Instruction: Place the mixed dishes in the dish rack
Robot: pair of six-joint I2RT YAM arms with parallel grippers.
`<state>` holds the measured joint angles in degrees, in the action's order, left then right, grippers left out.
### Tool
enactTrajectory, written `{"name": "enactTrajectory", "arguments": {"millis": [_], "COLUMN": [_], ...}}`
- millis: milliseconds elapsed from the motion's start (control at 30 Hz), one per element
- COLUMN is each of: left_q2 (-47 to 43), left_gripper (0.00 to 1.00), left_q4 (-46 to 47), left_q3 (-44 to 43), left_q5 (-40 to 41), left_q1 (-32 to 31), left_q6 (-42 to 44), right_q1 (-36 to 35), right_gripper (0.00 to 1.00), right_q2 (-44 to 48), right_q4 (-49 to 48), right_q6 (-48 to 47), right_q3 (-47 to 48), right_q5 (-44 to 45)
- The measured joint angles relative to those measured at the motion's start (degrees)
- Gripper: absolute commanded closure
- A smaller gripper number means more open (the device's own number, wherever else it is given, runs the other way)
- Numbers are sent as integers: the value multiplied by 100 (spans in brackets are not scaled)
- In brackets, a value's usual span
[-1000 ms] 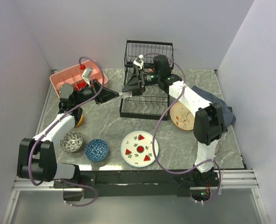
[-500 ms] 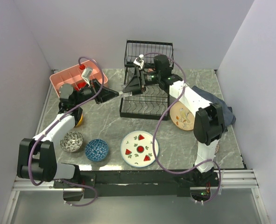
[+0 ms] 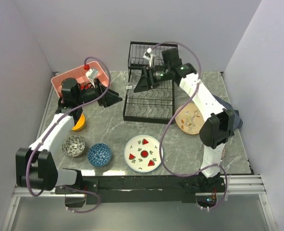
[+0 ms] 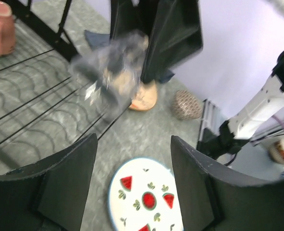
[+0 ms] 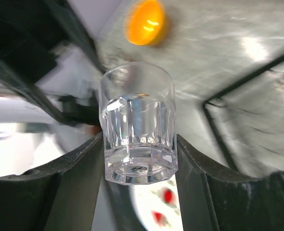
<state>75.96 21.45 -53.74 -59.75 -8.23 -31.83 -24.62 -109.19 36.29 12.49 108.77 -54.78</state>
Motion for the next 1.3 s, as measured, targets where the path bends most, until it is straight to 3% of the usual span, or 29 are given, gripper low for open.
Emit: {"name": "enactTrajectory", "arguments": {"millis": [133, 267, 600, 867, 1300], "left_q2": [-428, -890, -1088, -1073, -898], "left_gripper": [31, 31, 31, 30, 29], "left_q4": [-894, -1213, -1403, -1261, -1040], "left_q3": [-57, 24, 212, 415, 428], "left_q5": [79, 94, 114, 111, 101], "left_q1": [120, 387, 975, 1121, 1224], "left_q6": [772, 1093, 1346, 1244, 1102], "right_q1": [101, 131, -11, -345, -492], "right_gripper": [63, 65, 69, 68, 66], "right_q2": [-236, -544, -1556, -1884, -2889], "right_q4": [1270, 2173, 3362, 3182, 2072], "right_q6": [-1381, -2614, -5058, -6196, -7532], "right_q3": [1119, 1779, 1930, 1937, 2184], "right_q5": [894, 1934, 4081, 5364, 6763]}}
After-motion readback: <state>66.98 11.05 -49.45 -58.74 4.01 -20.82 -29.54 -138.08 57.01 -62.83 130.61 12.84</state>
